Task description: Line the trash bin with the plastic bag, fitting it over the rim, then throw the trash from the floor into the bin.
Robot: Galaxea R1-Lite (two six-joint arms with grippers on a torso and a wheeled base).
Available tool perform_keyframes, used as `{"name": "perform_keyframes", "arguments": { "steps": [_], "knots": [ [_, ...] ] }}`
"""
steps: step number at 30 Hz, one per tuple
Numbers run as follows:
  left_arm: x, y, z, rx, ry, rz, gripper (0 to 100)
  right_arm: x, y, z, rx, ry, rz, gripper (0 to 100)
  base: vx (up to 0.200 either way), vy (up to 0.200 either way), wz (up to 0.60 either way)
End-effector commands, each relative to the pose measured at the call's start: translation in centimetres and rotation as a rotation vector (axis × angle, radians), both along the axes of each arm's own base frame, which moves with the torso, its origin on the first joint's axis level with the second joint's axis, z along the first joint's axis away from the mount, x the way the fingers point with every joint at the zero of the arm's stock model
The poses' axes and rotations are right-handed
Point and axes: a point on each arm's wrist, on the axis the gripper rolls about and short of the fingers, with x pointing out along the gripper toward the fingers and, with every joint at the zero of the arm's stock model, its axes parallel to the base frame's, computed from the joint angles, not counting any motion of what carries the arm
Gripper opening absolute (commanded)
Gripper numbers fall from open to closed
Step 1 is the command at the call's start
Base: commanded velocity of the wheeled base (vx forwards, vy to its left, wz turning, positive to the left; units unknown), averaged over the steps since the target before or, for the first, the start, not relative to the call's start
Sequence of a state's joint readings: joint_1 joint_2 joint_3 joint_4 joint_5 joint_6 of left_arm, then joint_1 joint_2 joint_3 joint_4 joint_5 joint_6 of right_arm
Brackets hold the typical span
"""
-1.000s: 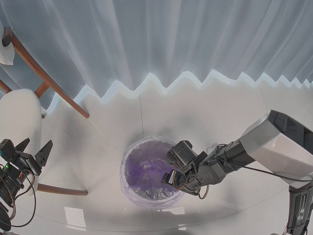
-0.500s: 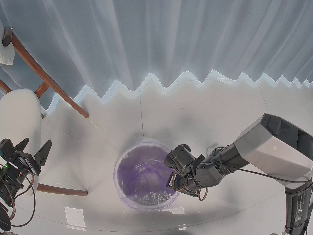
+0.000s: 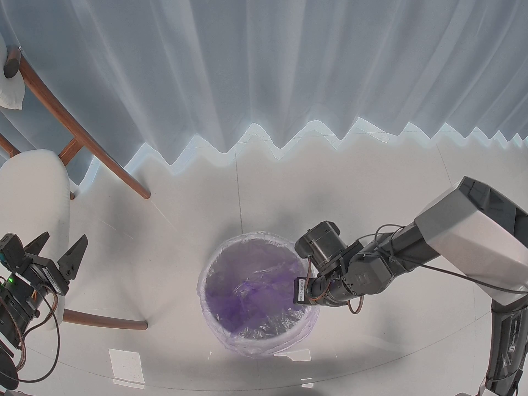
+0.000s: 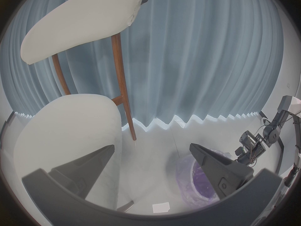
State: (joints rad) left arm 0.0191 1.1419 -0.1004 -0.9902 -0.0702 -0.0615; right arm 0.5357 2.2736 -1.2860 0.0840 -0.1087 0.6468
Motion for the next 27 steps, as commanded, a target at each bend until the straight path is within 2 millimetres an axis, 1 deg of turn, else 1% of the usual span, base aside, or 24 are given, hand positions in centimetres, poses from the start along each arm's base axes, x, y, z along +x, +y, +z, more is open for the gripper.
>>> {"name": "perform_keyframes", "arguments": {
  "steps": [1, 4, 6, 7, 11, 21, 27],
  "knots": [
    [0.0, -0.1, 0.0, 0.0, -0.001, -0.004, 100, 1.9, -2.9, 2.2, -0.034, -0.122, 0.169, 0, 0.0, 0.0, 0.0],
    [0.0, -0.1, 0.0, 0.0, 0.001, -0.004, 100, 3.2, -4.4, 2.2, -0.109, -0.194, 0.313, 0, 0.0, 0.0, 0.0],
    [0.0, -0.1, 0.0, 0.0, 0.001, -0.004, 100, 3.7, -5.0, 2.3, -0.143, -0.223, 0.361, 0, 0.0, 0.0, 0.0],
    [0.0, -0.1, 0.0, 0.0, 0.001, -0.004, 100, 4.3, -5.5, 2.0, -0.18, -0.241, 0.426, 0, 0.0, 0.0, 0.0],
    [0.0, -0.1, -0.1, 0.0, 0.002, -0.004, 100, 5.3, -6.1, 1.8, -0.236, -0.281, 0.53, 0, 0.0, 0.0, 0.0],
    [0.0, -0.1, -0.2, 0.0, 0.009, -0.004, 100, 6.5, -5.2, 1.7, -0.23, -0.311, 0.531, 0, 0.0, 0.0, 0.0],
    [0.0, -0.1, -0.2, 0.0, 0.009, -0.004, 100, 6.5, -5.2, 1.8, -0.206, -0.304, 0.494, 0, 0.0, 0.0, 0.0]
  ]
}}
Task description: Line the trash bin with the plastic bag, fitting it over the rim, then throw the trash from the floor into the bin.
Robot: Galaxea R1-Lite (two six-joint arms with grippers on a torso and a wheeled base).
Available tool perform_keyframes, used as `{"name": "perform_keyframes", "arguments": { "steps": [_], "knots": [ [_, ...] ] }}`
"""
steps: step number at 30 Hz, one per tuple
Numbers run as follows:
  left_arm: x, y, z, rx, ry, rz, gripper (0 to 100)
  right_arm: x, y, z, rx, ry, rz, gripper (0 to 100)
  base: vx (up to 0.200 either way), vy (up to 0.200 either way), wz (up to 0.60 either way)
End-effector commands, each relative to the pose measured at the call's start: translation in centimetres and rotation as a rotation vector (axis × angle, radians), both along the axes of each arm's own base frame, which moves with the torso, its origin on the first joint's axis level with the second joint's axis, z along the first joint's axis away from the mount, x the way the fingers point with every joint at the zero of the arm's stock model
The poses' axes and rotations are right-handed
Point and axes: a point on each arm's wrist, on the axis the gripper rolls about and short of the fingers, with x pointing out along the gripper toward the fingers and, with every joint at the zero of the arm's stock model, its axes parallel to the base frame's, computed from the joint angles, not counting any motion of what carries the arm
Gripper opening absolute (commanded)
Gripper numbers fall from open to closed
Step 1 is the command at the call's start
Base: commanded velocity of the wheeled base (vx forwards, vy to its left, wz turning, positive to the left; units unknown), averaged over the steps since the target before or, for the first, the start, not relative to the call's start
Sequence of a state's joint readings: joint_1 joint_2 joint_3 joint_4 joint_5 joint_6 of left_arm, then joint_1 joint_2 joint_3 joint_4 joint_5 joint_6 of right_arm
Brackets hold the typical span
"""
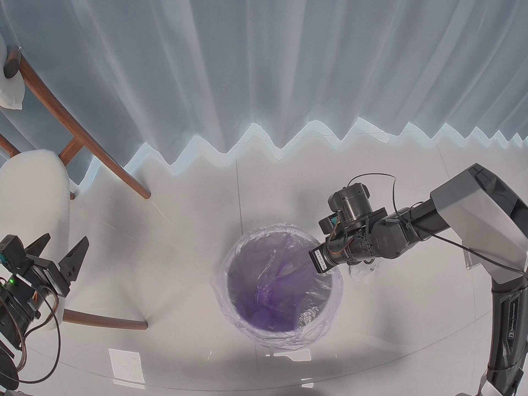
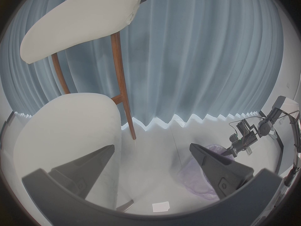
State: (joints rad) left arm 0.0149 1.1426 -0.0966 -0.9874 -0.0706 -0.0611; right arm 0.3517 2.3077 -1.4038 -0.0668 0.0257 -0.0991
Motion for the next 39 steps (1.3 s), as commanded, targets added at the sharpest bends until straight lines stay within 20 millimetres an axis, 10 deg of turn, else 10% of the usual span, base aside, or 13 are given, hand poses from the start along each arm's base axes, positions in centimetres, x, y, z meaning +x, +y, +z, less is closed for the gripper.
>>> {"name": "perform_keyframes", "arguments": {
  "steps": [1, 3, 4, 20, 39],
  "knots": [
    [0.0, 0.0, 0.0, 0.0, 0.001, 0.001, 100, 0.1, 0.1, -0.2, 0.011, 0.007, -0.012, 0, 0.0, 0.0, 0.0],
    [0.1, 0.0, 0.0, 0.0, 0.003, 0.001, 100, 0.0, 0.1, -0.1, 0.013, 0.008, -0.014, 0, 0.0, 0.0, 0.0],
    [0.1, 0.0, 0.0, 0.0, 0.003, 0.001, 100, 0.0, 0.2, 0.0, 0.013, 0.004, -0.013, 100, 0.0, 0.0, 0.0],
    [-0.2, -1.2, -0.6, -0.065, 0.042, -0.111, 100, -3.0, 0.1, 7.2, 0.192, -0.082, -0.115, 100, 0.0, 0.0, 0.0],
    [2.2, -7.1, -10.9, -0.143, 0.765, -0.349, 100, -16.8, -6.3, 6.7, 0.346, -0.091, -0.379, 100, 0.0, 0.0, 0.0]
  ]
}}
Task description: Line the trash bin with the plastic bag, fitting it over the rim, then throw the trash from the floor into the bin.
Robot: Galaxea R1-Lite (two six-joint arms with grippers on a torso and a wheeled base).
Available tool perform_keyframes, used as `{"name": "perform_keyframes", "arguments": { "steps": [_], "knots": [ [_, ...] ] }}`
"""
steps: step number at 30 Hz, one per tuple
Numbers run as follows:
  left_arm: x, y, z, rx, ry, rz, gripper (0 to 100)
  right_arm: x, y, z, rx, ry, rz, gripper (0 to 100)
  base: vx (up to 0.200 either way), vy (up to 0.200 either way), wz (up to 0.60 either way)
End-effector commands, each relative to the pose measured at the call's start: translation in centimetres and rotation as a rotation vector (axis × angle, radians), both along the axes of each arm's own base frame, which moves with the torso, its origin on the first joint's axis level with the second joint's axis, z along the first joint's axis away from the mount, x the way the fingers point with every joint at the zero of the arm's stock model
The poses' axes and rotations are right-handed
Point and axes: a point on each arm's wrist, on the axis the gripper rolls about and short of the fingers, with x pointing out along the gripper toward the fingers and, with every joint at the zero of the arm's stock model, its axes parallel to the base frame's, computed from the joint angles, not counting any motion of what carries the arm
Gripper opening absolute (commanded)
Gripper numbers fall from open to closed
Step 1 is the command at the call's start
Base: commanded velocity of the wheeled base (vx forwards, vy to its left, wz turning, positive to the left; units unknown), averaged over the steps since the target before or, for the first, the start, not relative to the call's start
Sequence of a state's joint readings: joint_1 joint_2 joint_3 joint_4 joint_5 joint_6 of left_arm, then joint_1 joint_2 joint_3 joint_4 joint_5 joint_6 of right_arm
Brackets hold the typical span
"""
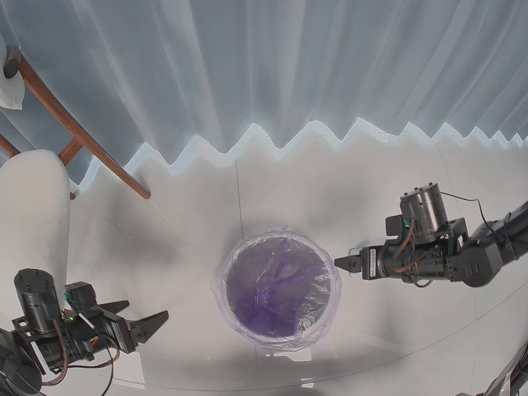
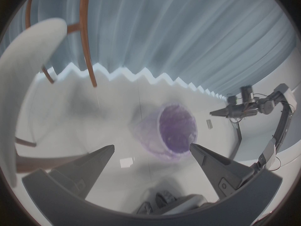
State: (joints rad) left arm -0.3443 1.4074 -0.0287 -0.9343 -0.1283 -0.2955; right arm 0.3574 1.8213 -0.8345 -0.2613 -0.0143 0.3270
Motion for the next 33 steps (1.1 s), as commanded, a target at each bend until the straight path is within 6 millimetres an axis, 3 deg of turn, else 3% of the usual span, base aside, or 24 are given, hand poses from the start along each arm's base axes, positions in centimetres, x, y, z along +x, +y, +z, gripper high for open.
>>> {"name": "perform_keyframes", "arguments": {
  "steps": [1, 5, 9, 11, 18, 22, 33],
  "knots": [
    [1.8, -2.1, -5.9, 0.081, 0.325, -0.048, 100, -6.8, -2.7, -0.2, 0.037, -0.086, -0.069, 100, 0.0, 0.0, 0.0],
    [3.5, -3.2, -7.7, 0.054, 0.315, -0.046, 100, -9.6, -4.0, -0.6, 0.036, -0.072, -0.084, 100, 0.0, 0.0, 0.0],
    [5.1, -4.3, -10.0, 0.029, 0.239, -0.06, 100, -10.1, -4.8, -0.7, 0.054, -0.073, -0.124, 100, 0.0, 0.0, 0.0],
    [5.3, -4.6, -11.4, 0.06, 0.287, -0.062, 100, -10.2, -4.8, -0.7, 0.069, -0.067, -0.138, 100, 0.0, 0.0, 0.0],
    [6.4, -5.8, -11.8, 0.035, 0.264, -0.068, 100, -9.9, -4.7, -0.7, 0.084, -0.064, -0.149, 100, 0.0, 0.0, 0.0],
    [6.8, -7.1, -11.8, -0.063, 0.283, 0.02, 100, -10.0, -4.7, -0.7, 0.083, -0.062, -0.149, 100, 0.0, 0.0, 0.0],
    [6.4, -7.8, -12.5, -0.062, 0.316, 0.027, 100, -9.9, -4.7, -1.1, 0.075, -0.046, -0.147, 100, 0.0, 0.0, 0.0]
  ]
}}
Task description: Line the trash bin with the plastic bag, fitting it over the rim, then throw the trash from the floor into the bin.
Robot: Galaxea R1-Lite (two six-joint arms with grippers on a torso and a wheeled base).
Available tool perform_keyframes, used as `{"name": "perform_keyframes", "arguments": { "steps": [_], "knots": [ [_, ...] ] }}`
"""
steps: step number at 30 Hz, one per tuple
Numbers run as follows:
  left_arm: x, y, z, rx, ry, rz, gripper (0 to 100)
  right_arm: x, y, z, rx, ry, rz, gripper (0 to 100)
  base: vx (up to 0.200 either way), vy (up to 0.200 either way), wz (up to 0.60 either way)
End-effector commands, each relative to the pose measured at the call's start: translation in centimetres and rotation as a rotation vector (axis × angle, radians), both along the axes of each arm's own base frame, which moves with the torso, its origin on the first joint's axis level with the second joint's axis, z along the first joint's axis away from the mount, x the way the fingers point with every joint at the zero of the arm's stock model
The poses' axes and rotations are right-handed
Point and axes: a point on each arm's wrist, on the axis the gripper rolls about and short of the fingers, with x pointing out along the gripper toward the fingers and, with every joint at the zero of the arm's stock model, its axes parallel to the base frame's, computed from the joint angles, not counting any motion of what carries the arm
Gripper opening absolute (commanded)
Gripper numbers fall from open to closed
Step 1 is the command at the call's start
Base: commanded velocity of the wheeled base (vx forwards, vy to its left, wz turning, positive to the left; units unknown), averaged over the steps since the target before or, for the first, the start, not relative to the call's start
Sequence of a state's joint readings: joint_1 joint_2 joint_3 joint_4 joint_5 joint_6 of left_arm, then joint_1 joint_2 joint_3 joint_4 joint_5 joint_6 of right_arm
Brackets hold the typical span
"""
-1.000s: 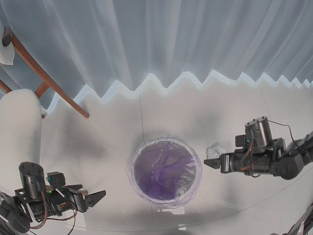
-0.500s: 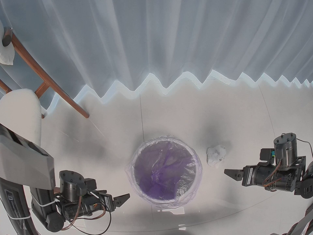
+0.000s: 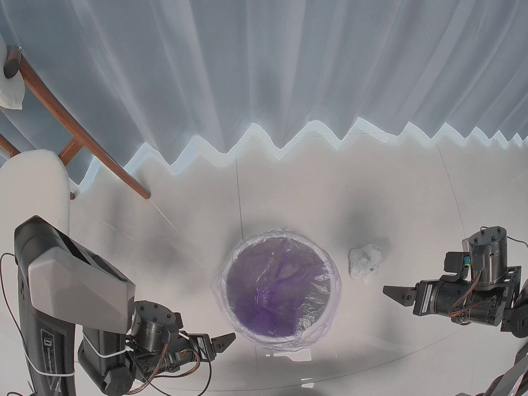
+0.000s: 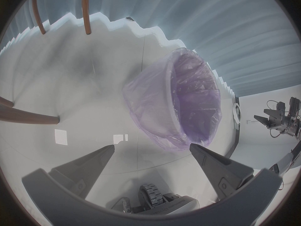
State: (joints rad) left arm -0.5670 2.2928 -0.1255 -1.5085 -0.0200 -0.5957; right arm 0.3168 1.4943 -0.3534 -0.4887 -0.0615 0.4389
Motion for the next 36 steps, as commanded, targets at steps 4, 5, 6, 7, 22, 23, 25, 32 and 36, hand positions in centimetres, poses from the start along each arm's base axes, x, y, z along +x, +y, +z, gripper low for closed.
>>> {"name": "perform_keyframes", "arguments": {
  "steps": [4, 5, 6, 7, 22, 23, 25, 32, 36],
  "knots": [
    [0.0, 0.1, -0.7, 0.014, 0.025, 0.007, 100, 0.1, 0.1, -0.2, -0.004, 0.011, 0.002, 100, 0.0, 0.0, 0.0],
    [0.1, 0.1, -0.7, 0.01, 0.024, 0.015, 100, 0.2, 0.1, -0.2, -0.003, 0.01, 0.005, 100, 0.0, 0.0, 0.0],
    [0.1, 0.1, -0.7, 0.004, 0.024, 0.033, 100, 0.1, 0.1, -0.2, -0.004, 0.011, 0.004, 100, 0.0, 0.0, 0.0],
    [0.3, 0.0, -0.7, -0.002, 0.023, 0.054, 100, 0.1, 0.1, -0.2, -0.004, 0.011, 0.004, 100, -0.2, 0.0, 0.0],
    [0.5, -1.0, -0.7, -0.066, 0.033, 0.117, 100, 0.2, 0.3, -0.3, -0.004, 0.013, 0.009, 100, -0.187, 0.0, 0.0],
    [0.5, -1.0, -0.8, -0.064, 0.035, 0.118, 100, 0.2, 0.3, -0.3, -0.004, 0.013, 0.009, 100, 0.0, 0.0, 0.0],
    [0.6, -1.0, -1.2, -0.04, 0.035, 0.122, 100, 0.2, 0.3, -0.3, -0.005, 0.011, 0.013, 100, 0.0, 0.0, 0.0],
    [1.7, -1.3, -1.5, -0.062, 0.016, 0.136, 100, 0.2, 0.3, -0.2, -0.003, 0.004, 0.014, 100, 0.0, 0.0, 0.0],
    [3.6, -1.7, -2.3, -0.08, -0.019, 0.155, 100, 0.2, 0.4, -0.2, -0.001, 0.0, 0.016, 100, 0.0, 0.0, 0.0]
  ]
}}
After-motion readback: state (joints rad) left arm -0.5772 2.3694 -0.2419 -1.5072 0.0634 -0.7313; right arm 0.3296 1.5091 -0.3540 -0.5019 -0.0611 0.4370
